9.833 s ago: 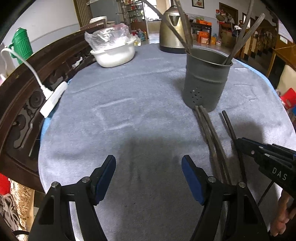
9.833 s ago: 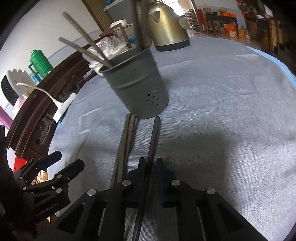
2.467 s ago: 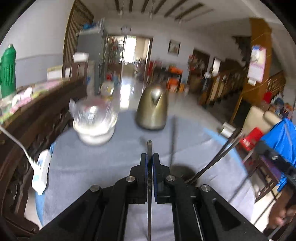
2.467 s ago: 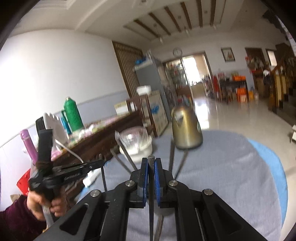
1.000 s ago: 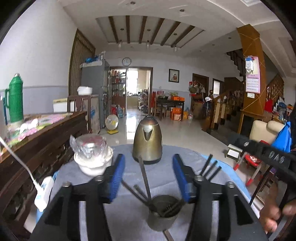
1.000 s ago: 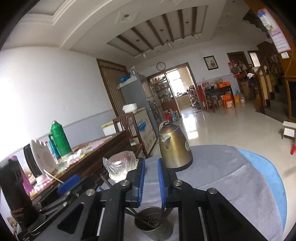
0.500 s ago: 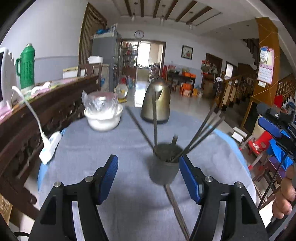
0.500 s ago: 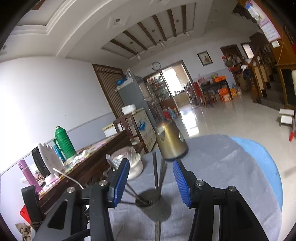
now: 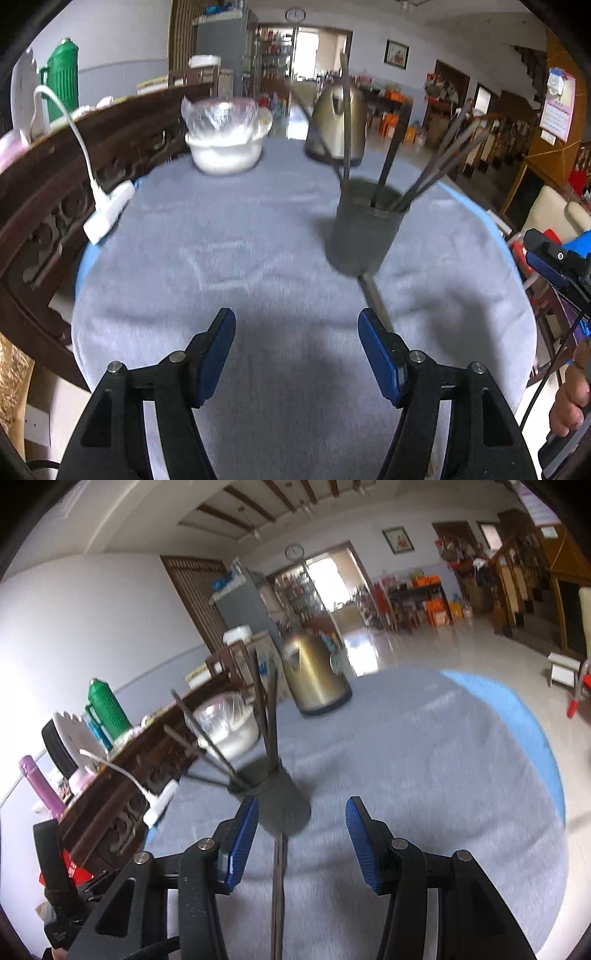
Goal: Organize utensils
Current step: 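Open both tools to release the chopsticks into the cup and withdraw, then lower the right tool beside the cup onto the last chopsticks on the cloth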
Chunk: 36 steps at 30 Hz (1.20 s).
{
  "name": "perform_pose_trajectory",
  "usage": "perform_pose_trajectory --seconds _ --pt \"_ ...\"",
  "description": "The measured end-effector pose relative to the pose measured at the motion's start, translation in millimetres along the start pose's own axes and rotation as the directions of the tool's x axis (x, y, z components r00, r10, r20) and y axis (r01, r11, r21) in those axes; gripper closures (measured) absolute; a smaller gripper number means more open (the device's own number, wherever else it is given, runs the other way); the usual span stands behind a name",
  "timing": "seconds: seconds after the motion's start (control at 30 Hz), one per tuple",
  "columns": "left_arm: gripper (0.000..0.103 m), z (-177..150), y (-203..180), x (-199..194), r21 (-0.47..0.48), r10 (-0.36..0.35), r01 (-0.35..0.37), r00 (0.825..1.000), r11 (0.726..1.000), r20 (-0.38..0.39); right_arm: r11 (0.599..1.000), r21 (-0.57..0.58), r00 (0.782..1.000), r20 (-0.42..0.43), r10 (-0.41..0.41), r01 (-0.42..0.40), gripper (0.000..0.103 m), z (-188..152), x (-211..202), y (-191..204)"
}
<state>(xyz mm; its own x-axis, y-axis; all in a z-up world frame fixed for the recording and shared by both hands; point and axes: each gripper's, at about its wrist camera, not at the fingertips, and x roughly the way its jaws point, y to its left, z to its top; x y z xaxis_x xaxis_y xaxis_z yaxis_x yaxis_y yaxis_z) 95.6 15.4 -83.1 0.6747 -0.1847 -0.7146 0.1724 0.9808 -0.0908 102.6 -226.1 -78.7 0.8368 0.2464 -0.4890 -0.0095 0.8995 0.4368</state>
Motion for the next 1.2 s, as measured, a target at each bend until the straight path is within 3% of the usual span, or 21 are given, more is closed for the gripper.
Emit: perform_pose_trajectory --seconds 0.07,0.17,0.23,0.4,0.63,0.9,1.2 --pt "0.033 -4.4 -1.3 7.1 -0.003 -0.008 0.008 1.0 1.0 -0.03 1.0 -0.003 0.999 -0.048 -0.005 0.005 0.051 -9.3 8.2 -3.2" --pt "0.033 -10.0 -5.7 15.1 0.009 -0.01 0.011 0.998 1.0 -0.059 1.0 0.012 0.988 -0.151 0.03 -0.029 0.064 -19.1 28.4 -5.3" --pt "0.033 -12.6 -7.0 17.7 0.012 -0.011 0.012 0.997 1.0 -0.071 0.999 0.01 0.977 -0.208 0.038 -0.037 0.066 -25.5 41.9 -4.4" --pt "0.033 -17.3 -2.9 25.9 0.003 -0.003 0.003 0.994 1.0 -0.107 0.998 -0.017 0.956 -0.288 0.048 -0.055 0.067 -38.6 62.0 4.8" --pt "0.033 -21.7 10.7 36.7 -0.025 0.012 -0.016 0.989 1.0 -0.147 0.994 -0.096 0.926 -0.378 0.016 -0.056 0.079 -50.7 100.5 18.8" --pt "0.033 -24.1 23.0 43.9 -0.063 0.003 -0.014 0.985 0.998 -0.172 0.989 -0.141 0.903 -0.43 -0.026 -0.039 0.081 -59.2 131.2 28.2" --pt "0.033 -22.7 26.3 46.9 -0.08 -0.013 -0.001 0.985 0.997 -0.174 0.981 -0.19 0.899 -0.435 -0.052 -0.035 0.082 -62.2 136.5 40.4"
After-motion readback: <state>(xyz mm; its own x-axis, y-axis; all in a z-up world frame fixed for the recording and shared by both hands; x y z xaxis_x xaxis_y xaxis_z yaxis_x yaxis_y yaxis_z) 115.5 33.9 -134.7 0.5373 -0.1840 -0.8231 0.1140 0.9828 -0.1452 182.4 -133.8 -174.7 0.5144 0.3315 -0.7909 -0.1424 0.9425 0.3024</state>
